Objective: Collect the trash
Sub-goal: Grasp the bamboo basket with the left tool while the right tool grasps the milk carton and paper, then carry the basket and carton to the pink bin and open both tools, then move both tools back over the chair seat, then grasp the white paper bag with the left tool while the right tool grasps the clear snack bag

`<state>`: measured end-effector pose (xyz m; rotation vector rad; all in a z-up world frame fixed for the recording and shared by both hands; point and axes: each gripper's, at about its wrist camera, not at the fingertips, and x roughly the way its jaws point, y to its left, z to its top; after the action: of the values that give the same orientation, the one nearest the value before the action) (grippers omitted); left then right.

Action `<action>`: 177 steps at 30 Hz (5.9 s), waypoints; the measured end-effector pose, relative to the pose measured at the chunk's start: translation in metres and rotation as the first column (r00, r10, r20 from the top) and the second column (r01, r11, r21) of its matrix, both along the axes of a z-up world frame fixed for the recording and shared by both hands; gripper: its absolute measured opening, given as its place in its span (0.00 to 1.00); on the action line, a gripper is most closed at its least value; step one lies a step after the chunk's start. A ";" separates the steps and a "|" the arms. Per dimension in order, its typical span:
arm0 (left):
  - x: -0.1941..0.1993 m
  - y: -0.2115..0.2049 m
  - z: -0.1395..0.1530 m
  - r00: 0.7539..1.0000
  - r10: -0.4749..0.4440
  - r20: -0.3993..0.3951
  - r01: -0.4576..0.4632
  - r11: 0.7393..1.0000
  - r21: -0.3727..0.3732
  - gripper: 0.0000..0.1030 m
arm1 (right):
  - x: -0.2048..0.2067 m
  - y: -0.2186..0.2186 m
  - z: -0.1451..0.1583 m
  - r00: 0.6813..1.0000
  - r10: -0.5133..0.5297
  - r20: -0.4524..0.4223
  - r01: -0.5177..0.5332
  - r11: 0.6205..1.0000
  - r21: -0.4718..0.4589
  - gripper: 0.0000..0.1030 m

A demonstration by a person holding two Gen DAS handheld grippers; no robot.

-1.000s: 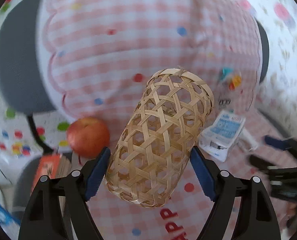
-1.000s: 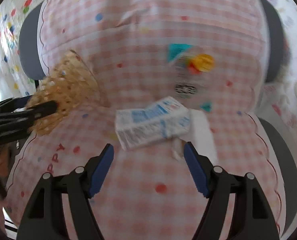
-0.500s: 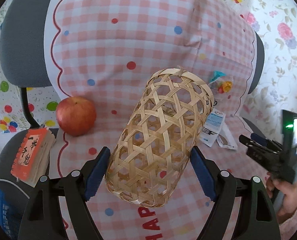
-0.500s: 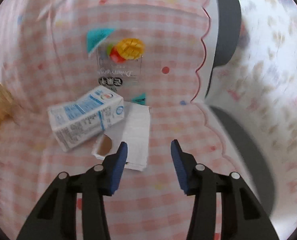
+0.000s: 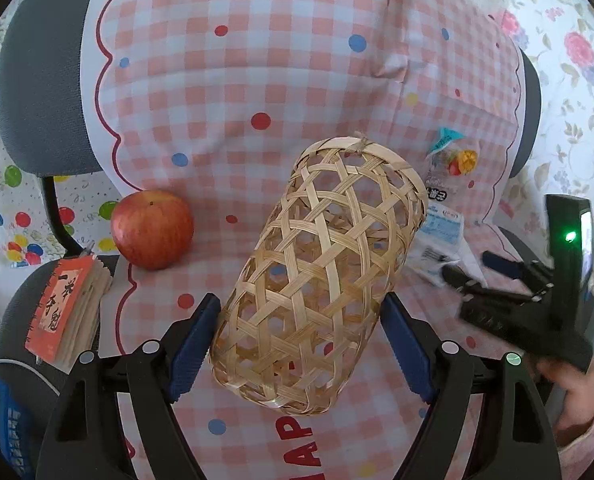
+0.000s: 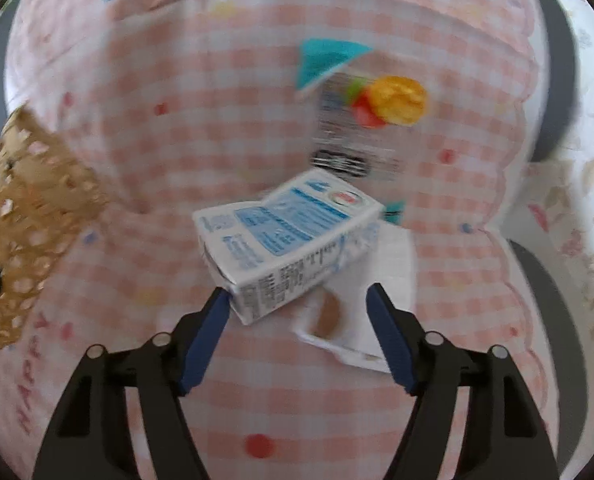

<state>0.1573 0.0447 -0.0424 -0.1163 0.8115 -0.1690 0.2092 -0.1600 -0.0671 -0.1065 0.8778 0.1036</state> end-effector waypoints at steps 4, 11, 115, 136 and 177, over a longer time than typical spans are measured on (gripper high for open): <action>0.003 -0.005 -0.001 1.000 -0.007 -0.004 0.007 1.000 -0.007 0.78 | 0.005 -0.038 0.004 0.995 -0.096 0.014 0.096 0.995 -0.017 0.66; 0.005 -0.020 -0.004 1.000 -0.019 -0.008 0.020 1.000 0.003 0.78 | -0.001 -0.071 0.013 0.994 -0.108 0.030 0.105 0.991 0.084 0.74; -0.227 -0.214 0.005 0.900 -0.428 0.080 0.427 0.904 0.041 0.85 | -0.387 -0.229 0.048 0.927 -0.338 0.162 0.314 0.937 0.156 0.72; -0.141 -0.111 0.035 0.986 -0.139 0.089 0.131 0.987 0.092 0.85 | -0.257 -0.156 0.061 0.973 -0.137 0.185 0.105 0.979 0.174 0.72; 0.107 -0.093 0.002 1.000 -0.025 -0.010 0.026 0.992 0.125 0.85 | 0.110 -0.075 0.029 0.954 0.249 0.166 -0.282 0.934 0.220 0.44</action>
<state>0.2643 -0.0485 -0.0405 0.0117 0.8298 -0.1408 0.3188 -0.2354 -0.0381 -0.0038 0.7051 0.4516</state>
